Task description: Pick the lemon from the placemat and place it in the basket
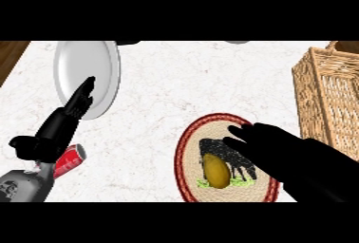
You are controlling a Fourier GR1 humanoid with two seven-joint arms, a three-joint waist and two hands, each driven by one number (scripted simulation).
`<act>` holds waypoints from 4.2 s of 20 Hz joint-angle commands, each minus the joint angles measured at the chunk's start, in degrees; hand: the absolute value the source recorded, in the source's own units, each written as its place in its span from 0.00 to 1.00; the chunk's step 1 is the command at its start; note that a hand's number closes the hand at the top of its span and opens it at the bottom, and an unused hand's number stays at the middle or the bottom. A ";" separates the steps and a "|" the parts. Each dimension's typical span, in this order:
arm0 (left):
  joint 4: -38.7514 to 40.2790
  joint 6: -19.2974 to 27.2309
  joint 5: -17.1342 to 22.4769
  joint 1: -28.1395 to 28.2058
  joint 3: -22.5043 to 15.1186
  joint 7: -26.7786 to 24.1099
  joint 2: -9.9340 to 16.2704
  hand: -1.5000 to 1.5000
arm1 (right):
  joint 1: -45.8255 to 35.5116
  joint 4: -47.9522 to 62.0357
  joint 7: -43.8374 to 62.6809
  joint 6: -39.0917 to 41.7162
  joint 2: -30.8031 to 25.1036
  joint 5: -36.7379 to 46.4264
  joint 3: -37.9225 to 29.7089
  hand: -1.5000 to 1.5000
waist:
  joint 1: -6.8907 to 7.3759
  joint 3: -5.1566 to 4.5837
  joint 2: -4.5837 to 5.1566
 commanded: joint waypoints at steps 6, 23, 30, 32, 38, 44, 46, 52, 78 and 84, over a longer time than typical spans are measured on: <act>1.70 -2.93 -3.30 0.82 3.35 -1.28 -2.60 0.50 | 4.85 -5.58 4.61 7.84 -1.36 -10.11 -12.15 0.00 | 0.45 0.14 0.19; 4.19 -7.77 -6.84 -2.90 7.17 1.13 -7.47 0.50 | 14.40 14.71 -22.86 -4.96 17.72 28.29 1.74 0.00 | 0.66 0.17 0.34; 0.00 -8.74 -10.00 0.38 9.08 2.18 -9.71 0.50 | 16.02 20.80 -32.61 -6.32 18.47 33.97 -2.03 0.00 | 0.69 0.16 0.27; 1.81 -10.58 -9.51 -1.99 11.18 3.10 -8.85 0.50 | 17.32 22.05 -33.83 -7.99 20.55 36.49 0.79 0.00 | 0.61 0.15 0.29; -2.36 -12.51 -10.40 0.03 12.98 5.67 -9.82 0.50 | 17.45 20.28 -34.65 -4.24 23.68 35.18 -1.75 0.00 | 0.68 0.15 0.26; -0.10 -13.49 -12.99 0.58 13.71 2.92 -12.70 0.50 | 20.30 19.48 -34.73 -4.60 26.08 41.37 1.50 0.00 | 0.61 0.15 0.26; -2.79 -12.37 -13.57 0.96 13.35 4.29 -13.68 0.50 | 20.38 24.24 -38.85 -7.14 24.88 42.75 -0.50 0.00 | 0.69 0.16 0.27; -5.14 -16.57 -12.03 2.57 15.76 5.95 -12.49 0.50 | 18.41 18.70 -31.53 -0.12 27.50 45.25 0.71 0.00 | 0.74 0.15 0.23; -2.44 -17.38 -18.49 2.78 17.18 2.32 -18.00 0.50 | 17.97 43.13 -42.57 -8.25 33.20 57.98 1.12 0.00 | 0.75 0.15 0.28; -4.98 -17.60 -17.90 1.58 17.58 6.48 -18.53 0.50 | 21.04 40.47 -43.79 -7.32 32.59 60.72 4.86 1.00 | 0.64 0.15 0.24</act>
